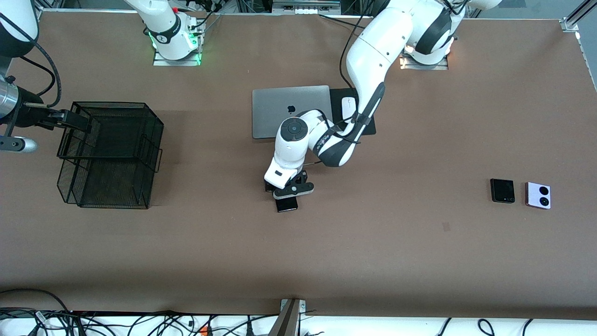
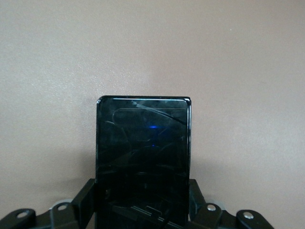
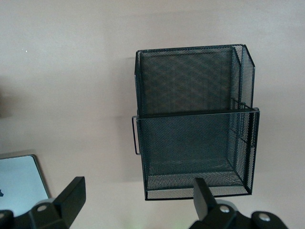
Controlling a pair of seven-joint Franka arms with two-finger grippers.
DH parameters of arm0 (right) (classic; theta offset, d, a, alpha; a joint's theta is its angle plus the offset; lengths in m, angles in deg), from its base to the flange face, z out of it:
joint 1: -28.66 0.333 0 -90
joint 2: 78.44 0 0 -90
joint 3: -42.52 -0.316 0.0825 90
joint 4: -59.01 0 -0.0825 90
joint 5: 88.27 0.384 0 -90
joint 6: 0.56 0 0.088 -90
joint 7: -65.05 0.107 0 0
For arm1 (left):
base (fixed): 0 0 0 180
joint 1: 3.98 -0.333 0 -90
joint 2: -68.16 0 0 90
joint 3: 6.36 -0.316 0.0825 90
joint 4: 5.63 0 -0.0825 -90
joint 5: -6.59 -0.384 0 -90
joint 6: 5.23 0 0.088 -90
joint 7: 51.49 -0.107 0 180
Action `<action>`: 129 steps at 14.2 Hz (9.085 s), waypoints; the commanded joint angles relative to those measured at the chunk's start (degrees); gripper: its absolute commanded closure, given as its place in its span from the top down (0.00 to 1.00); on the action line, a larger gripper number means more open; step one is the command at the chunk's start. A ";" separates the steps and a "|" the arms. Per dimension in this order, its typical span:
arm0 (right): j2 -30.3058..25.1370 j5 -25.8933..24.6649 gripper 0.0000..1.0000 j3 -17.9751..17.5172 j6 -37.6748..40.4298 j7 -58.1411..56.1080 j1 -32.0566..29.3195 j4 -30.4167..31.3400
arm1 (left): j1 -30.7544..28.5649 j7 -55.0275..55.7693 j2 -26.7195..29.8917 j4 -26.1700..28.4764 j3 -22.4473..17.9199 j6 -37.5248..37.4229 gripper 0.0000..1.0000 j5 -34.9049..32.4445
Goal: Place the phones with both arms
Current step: 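Lift the black phone with the left gripper and carry it toward the laptop, then set the phone down with the left gripper while the right gripper approaches, then grasp the black phone with the right gripper while the left gripper withdraws, then carry the phone to the basket while the left gripper grasps the flip phone, then lower the phone into the basket while the left gripper carries the flip phone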
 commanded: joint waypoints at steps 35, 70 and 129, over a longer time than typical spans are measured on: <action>30.30 -4.06 1.00 -20.76 -36.70 13.27 18.16 -4.62 | -37.73 -71.80 33.95 39.07 -1.00 -13.91 1.00 -8.37; 48.17 -15.59 0.42 -13.12 -48.84 22.94 29.77 -13.51 | -63.50 -83.87 32.19 52.98 1.29 11.33 1.00 3.94; -3.68 -13.13 0.01 31.09 -25.37 -6.33 19.40 35.98 | -38.47 -55.41 30.70 39.62 1.20 -3.34 0.18 3.06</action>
